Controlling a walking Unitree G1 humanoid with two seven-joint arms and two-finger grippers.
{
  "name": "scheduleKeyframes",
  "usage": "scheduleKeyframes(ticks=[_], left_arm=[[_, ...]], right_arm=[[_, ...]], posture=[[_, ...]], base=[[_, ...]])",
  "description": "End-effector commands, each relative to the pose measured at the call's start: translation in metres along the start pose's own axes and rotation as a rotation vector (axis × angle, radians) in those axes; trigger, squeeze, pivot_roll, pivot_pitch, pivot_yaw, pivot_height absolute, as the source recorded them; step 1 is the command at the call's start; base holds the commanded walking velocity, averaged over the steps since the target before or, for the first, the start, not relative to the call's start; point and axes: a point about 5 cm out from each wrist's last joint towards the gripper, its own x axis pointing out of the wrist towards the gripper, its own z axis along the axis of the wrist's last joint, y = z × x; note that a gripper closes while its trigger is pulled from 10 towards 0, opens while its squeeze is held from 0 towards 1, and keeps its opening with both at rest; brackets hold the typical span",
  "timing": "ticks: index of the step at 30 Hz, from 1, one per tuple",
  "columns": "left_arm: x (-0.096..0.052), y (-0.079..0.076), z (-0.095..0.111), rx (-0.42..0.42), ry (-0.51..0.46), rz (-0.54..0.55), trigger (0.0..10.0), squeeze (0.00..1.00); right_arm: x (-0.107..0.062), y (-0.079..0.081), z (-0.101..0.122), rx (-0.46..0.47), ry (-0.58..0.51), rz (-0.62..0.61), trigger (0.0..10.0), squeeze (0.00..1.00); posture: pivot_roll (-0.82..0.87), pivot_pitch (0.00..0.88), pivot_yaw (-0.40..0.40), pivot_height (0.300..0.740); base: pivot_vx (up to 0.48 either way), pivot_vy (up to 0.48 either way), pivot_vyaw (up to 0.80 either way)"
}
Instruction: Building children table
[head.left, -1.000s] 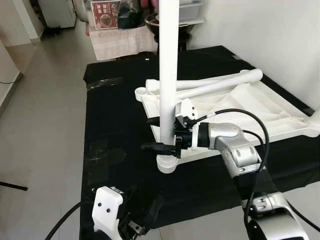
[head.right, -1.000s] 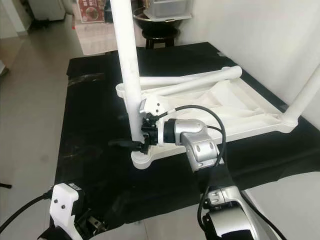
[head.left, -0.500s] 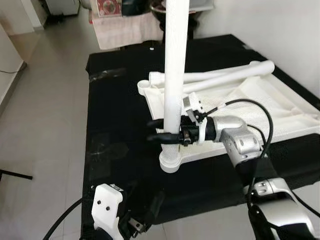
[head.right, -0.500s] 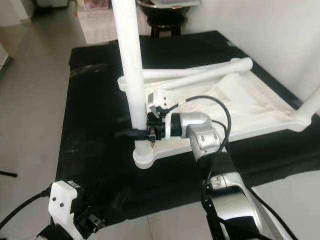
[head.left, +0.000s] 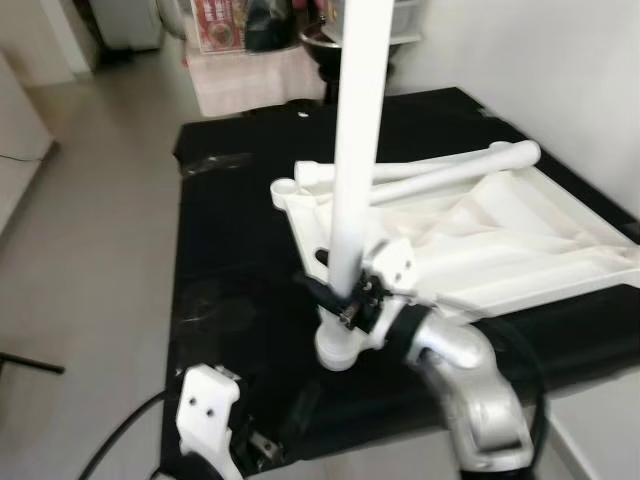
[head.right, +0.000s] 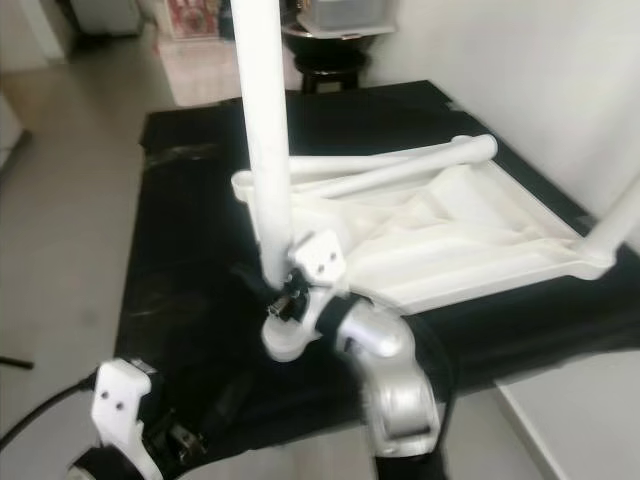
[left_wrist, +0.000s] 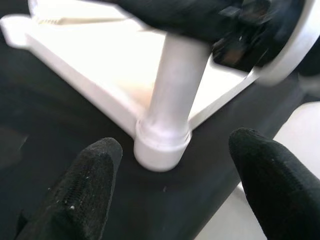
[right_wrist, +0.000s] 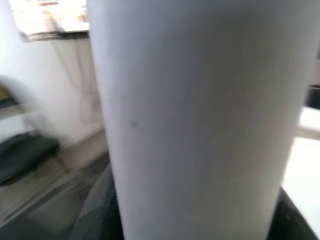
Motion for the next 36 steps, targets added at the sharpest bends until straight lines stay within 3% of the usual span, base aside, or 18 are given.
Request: scheduleKeyframes(ticks=[1,6,7,8,9,10,11,13,15,18,19,23,29,30,32,33,35,36], left_arm=[[-0.002,0.005,-0.009,-0.014,0.041,0.010,10.0,0.00],[0.002,0.008,-0.009,-0.004,0.023,0.028,10.0,0.00],[0.003,0.009,-0.009,-0.002,0.018,0.038,10.0,0.00],[0.003,0.009,-0.009,-0.002,0.018,0.038,10.0,0.00],[0.003,0.009,-0.009,-0.002,0.017,0.041,10.0,0.00],[0.003,0.009,-0.009,-0.002,0.016,0.041,10.0,0.00],[0.004,0.009,-0.009,-0.003,0.015,0.041,10.0,0.00],[0.004,0.009,-0.009,-0.003,0.015,0.040,10.0,0.00],[0.005,0.009,-0.009,-0.005,0.012,0.037,10.0,0.00],[0.005,0.008,-0.009,-0.006,0.011,0.034,10.0,0.00],[0.005,0.005,-0.009,-0.010,0.008,0.030,10.0,0.00],[0.004,0.001,-0.008,-0.012,0.007,0.026,10.0,0.00],[0.000,-0.003,-0.007,-0.014,0.011,0.029,10.0,0.00],[-0.005,-0.007,-0.006,-0.016,0.020,0.027,10.0,0.00],[-0.006,-0.009,-0.006,-0.017,0.023,0.026,10.0,0.00],[-0.008,-0.010,-0.005,-0.019,0.028,0.023,10.0,0.00],[-0.009,-0.012,-0.005,-0.020,0.031,0.022,10.0,0.00],[-0.010,-0.013,-0.005,-0.021,0.033,0.021,10.0,0.00]], right_arm=[[0.000,-0.005,-0.032,0.053,0.154,-0.088,0.0,0.00],[0.015,-0.007,-0.033,0.065,0.151,-0.066,0.0,0.00],[0.017,-0.007,-0.030,0.082,0.152,-0.067,4.7,0.00],[0.017,-0.007,-0.030,0.082,0.152,-0.067,4.7,0.00],[0.019,-0.007,-0.027,0.119,0.141,-0.039,10.0,0.00],[0.020,-0.007,-0.024,0.145,0.134,-0.021,10.0,0.00],[0.020,-0.003,-0.019,0.170,0.122,0.050,10.0,1.00],[0.020,-0.001,-0.016,0.183,0.114,0.101,10.0,1.00],[0.016,0.004,-0.003,0.111,0.064,0.338,10.0,1.00],[0.014,0.002,0.001,0.074,0.047,0.438,10.0,1.00],[0.015,-0.013,0.002,0.000,0.054,0.574,10.0,0.00],[0.024,-0.029,0.000,-0.003,0.072,0.652,10.0,0.00],[0.027,-0.032,-0.001,0.055,0.080,0.766,10.0,0.00],[0.034,-0.037,0.000,0.124,0.078,0.820,7.2,0.00],[0.036,-0.039,0.000,0.143,0.074,0.841,7.2,0.00],[0.039,-0.043,0.001,0.147,0.073,0.865,4.1,0.00],[0.041,-0.047,0.002,0.146,0.071,0.888,3.5,0.00],[0.043,-0.050,0.003,0.145,0.070,0.902,1.8,0.00]], posture=[[0.01,0.131,0.022,0.740],[0.03,0.101,0.003,0.740],[0.03,0.097,-0.001,0.740],[0.03,0.097,-0.001,0.740],[0.04,0.095,-0.005,0.740],[0.04,0.095,-0.006,0.740],[0.04,0.094,-0.010,0.740],[0.04,0.094,-0.010,0.740],[0.04,0.095,-0.013,0.740],[0.04,0.096,-0.014,0.740],[0.05,0.109,-0.017,0.740],[0.08,0.129,-0.018,0.740],[0.09,0.143,-0.011,0.740],[0.12,0.175,-0.008,0.740],[0.12,0.175,-0.008,0.740],[0.12,0.182,-0.008,0.740],[0.13,0.188,-0.008,0.740],[0.13,0.189,-0.008,0.740]], base=[[0.000,0.000,0.00],[0.000,0.000,0.00],[0.000,0.000,0.00],[0.000,0.000,0.00],[0.000,0.000,0.00],[0.000,0.000,0.00],[0.000,0.000,0.00],[0.000,0.000,0.00],[0.000,0.000,0.00],[0.000,0.000,0.00],[0.000,0.000,0.00],[0.000,0.000,0.00],[0.000,0.000,0.00],[0.000,0.000,0.00],[0.000,0.000,0.00],[0.000,0.000,0.00],[0.000,0.000,0.00],[0.000,0.000,0.00]])
